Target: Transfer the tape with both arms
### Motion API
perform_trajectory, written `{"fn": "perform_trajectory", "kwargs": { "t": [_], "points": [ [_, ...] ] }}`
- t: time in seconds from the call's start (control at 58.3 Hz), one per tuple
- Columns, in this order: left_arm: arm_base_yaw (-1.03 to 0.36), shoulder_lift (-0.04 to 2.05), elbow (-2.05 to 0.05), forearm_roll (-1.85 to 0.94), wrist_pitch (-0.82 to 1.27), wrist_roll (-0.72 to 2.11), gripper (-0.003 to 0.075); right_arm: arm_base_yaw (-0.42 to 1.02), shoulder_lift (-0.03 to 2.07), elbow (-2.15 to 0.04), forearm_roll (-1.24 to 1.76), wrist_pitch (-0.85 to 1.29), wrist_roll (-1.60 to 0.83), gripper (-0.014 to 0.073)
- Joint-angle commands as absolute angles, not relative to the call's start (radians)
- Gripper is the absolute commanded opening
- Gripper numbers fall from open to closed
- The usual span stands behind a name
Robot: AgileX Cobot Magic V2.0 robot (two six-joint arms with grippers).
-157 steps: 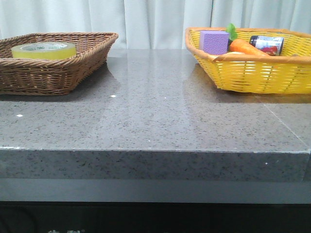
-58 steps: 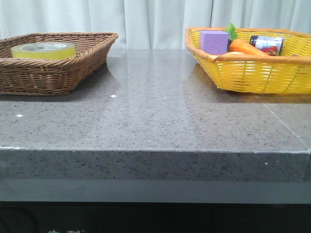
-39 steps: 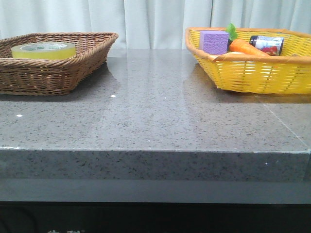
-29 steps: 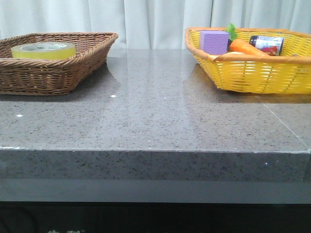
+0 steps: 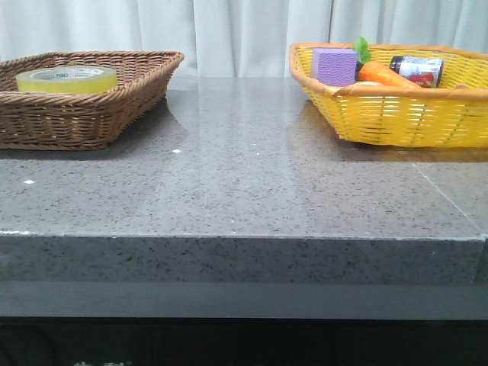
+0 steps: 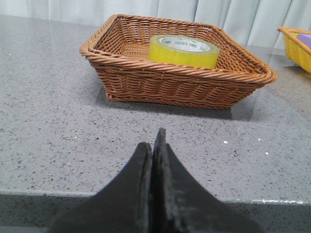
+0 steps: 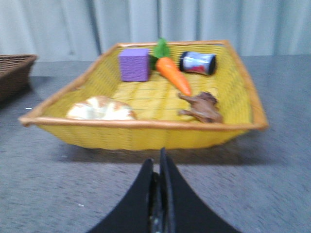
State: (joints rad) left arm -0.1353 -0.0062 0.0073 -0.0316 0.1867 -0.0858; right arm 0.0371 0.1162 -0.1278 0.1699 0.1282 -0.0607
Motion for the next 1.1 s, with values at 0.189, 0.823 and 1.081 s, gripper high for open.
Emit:
{"fn": "perform_trajectory", "kwargs": {
  "t": [0.189,0.823,1.081],
  "points": [
    [-0.136,-0.022,0.048,-0.040,0.098,-0.090,-0.0020,-0.014,-0.026,-0.018,0.159,0.063,-0.061,-0.0068],
    [-0.136,-0.022,0.048,-0.040,0.098,-0.090,-0.0020,-0.014,-0.036,0.002,0.159,0.067,-0.061,-0.0068],
    [-0.136,-0.022,0.048,-0.040,0.098,-0.090,-0.0020,-0.014,-0.036,0.002,0.159,0.067,-0.061,-0.0068]
  ]
}}
